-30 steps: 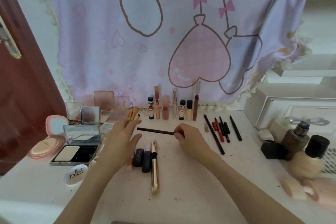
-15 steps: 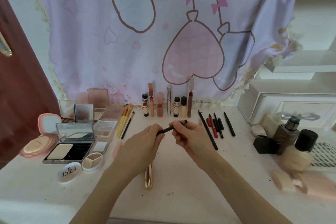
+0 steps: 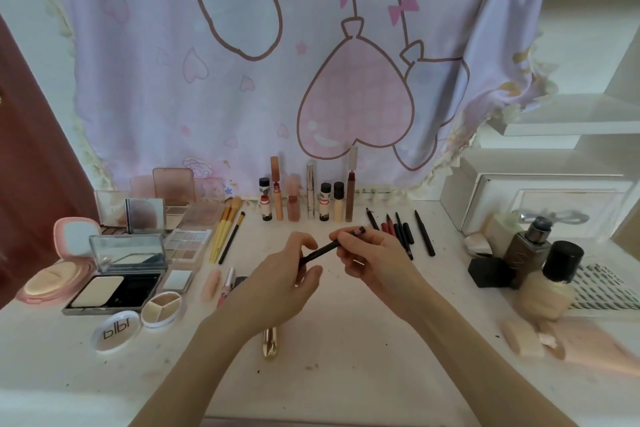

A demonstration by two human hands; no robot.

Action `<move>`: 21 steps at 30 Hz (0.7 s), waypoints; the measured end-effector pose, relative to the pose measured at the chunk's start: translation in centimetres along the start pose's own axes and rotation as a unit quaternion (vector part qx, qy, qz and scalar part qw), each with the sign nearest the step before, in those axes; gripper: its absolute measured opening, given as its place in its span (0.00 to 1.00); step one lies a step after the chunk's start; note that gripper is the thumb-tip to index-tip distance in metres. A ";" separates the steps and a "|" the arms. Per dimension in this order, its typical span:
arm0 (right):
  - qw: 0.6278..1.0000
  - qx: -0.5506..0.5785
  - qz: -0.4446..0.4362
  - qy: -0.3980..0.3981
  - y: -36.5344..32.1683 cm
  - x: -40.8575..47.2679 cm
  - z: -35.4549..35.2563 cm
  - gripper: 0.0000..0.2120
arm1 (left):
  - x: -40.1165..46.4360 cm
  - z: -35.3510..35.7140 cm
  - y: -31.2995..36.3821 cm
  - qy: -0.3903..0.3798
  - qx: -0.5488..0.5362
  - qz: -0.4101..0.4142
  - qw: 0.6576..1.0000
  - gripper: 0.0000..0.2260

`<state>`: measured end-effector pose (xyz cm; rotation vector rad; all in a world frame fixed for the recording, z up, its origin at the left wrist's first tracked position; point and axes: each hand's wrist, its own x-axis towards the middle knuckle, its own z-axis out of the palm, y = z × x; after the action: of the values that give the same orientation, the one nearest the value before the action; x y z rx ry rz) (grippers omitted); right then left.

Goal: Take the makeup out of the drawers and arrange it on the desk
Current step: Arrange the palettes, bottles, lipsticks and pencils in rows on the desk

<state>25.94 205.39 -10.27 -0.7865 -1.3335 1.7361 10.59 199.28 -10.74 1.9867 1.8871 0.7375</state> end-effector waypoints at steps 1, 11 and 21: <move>1.000 0.001 0.002 0.012 -0.2 -0.1 -0.4 0.09 | 0.0 -0.1 0.1 -0.014 -0.014 -0.002 1.000 0.12; 0.975 0.139 -0.005 0.172 -0.6 -1.0 -4.2 0.04 | 0.0 -1.2 -1.3 0.081 -0.078 -0.053 0.992 0.04; 0.932 -0.170 -0.031 0.319 -0.5 0.0 -7.8 0.14 | 4.1 3.0 1.5 0.117 -0.100 -0.094 0.984 0.09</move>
<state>32.67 209.14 -11.81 -1.3487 -1.1813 1.0557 13.51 203.56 -11.72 1.6339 2.0032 1.0966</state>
